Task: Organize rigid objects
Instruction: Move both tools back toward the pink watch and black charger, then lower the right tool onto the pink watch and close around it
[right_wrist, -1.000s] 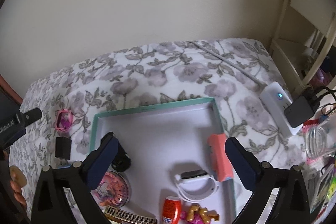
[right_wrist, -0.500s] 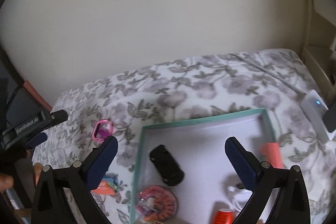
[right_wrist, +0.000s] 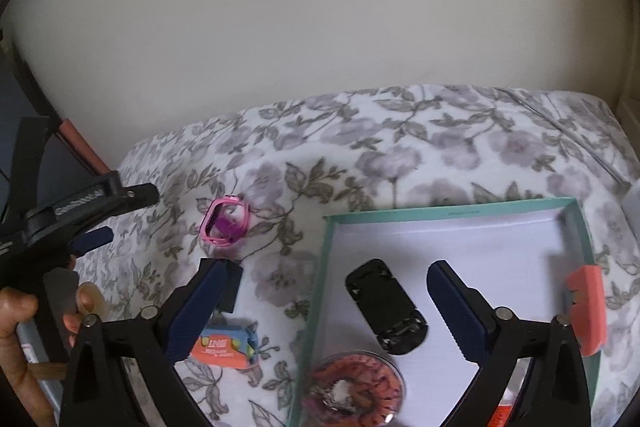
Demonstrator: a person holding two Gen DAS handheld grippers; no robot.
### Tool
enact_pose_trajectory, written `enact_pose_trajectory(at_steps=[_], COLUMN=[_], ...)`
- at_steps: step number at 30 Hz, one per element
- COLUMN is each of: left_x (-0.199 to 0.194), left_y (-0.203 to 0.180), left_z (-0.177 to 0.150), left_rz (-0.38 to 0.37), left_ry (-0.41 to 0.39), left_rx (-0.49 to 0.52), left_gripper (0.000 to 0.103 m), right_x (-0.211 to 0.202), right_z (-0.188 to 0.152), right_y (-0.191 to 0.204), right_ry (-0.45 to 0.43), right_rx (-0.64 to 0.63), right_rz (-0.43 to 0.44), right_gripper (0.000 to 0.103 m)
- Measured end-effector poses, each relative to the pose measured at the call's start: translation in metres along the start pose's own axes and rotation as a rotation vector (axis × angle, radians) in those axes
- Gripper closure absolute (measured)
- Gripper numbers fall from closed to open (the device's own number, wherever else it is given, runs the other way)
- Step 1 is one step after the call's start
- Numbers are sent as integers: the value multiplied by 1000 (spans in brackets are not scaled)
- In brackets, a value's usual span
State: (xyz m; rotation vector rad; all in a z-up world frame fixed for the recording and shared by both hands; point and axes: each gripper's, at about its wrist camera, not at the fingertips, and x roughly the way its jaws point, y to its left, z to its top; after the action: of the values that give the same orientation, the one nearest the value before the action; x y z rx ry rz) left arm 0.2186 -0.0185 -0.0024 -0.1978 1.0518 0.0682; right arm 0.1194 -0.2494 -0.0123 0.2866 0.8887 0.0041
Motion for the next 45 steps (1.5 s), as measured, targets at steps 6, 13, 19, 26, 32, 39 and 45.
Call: enact_pose_trajectory(at_steps=[6,13,19,26,32,39,45], left_x=[20,41,53,62,66,67,68], left_y=[16,37,49,59,59,64,64], left_z=[1,4,6,4,2,3,2], left_rz=[12,-24,-48,-70,-83,-92,-103], left_ry=[41,76,97,132,151,159,167], left_rx=[-12,-63,-106,-142,-152,-175,-170], left_gripper=[0,0,0,0,0,0,0], right_x=[8,31,72,113,127,138,144], right_z=[2,17,27,24,27,30,26], right_y=[20,53,71,94,108,120,126], right_ry=[9,43,135,223,245,264,273], right_rx=[-35,-78,-90,-190,-254,-302,-334], right_rz=[38,74,77,30,10,3,-17], right_gripper=[13,21,37,51,57,68,74])
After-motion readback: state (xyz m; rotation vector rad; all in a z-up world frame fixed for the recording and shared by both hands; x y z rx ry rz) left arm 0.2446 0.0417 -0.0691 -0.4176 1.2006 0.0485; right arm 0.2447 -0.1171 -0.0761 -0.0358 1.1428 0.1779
